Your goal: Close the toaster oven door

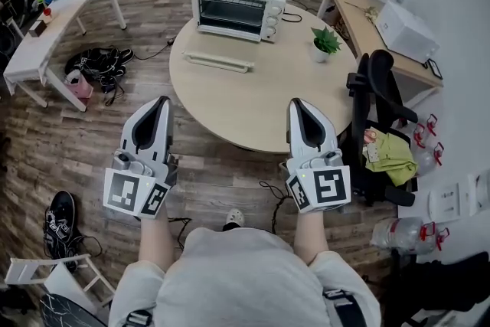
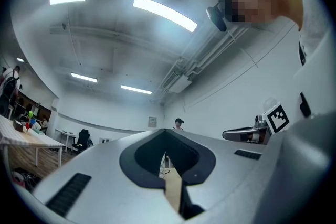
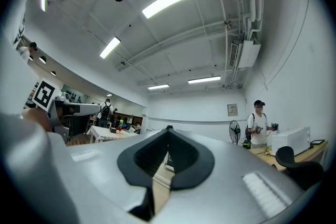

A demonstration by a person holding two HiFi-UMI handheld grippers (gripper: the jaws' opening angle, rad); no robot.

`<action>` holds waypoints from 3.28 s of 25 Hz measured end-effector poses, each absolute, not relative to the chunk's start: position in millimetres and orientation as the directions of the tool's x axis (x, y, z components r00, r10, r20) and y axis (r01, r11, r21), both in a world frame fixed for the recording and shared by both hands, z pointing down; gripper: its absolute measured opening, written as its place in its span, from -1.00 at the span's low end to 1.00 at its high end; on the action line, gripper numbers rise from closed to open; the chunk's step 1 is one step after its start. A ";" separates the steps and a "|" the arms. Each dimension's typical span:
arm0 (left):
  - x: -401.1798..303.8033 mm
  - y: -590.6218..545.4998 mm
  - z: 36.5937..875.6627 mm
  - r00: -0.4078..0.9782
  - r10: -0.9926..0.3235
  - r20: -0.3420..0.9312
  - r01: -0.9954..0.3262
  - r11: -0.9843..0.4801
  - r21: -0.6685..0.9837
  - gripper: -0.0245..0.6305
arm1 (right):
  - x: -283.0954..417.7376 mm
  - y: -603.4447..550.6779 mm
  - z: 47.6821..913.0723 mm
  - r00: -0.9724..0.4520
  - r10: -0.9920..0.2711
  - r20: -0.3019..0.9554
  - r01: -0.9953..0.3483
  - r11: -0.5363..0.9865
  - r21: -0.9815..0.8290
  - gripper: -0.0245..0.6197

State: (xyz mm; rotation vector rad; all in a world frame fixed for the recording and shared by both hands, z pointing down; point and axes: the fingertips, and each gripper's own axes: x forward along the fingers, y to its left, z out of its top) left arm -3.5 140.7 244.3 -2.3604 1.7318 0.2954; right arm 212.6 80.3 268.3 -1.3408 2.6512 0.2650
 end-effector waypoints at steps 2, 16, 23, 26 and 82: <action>1.6 131.0 241.7 0.293 -0.914 -0.282 -0.955 -0.292 -0.046 -0.91 | 216.1 69.8 267.5 -0.591 -0.775 -0.224 -0.804 0.589 0.084 -0.89; 11.6 84.5 245.5 0.280 -0.920 -0.276 -0.960 -0.277 -0.052 -0.91 | 219.7 18.9 276.8 -0.614 -0.759 -0.218 -0.784 0.618 0.055 -0.89; -3.5 50.9 246.1 0.308 -0.913 -0.268 -0.951 -0.305 -0.054 -0.91 | 203.1 -11.3 275.9 -0.601 -0.769 -0.217 -0.794 0.606 0.051 -0.89; -15.7 35.9 246.1 0.319 -0.909 -0.267 -0.947 -0.317 -0.052 -0.91 | 189.2 -25.0 274.7 -0.597 -0.773 -0.215 -0.797 0.601 0.054 -0.89; -195.3 -158.0 282.7 0.486 -0.849 -0.206 -0.863 -0.504 0.042 -0.91 | 26.6 -197.3 360.5 -0.414 -0.910 0.032 -0.910 0.414 -0.008 -0.89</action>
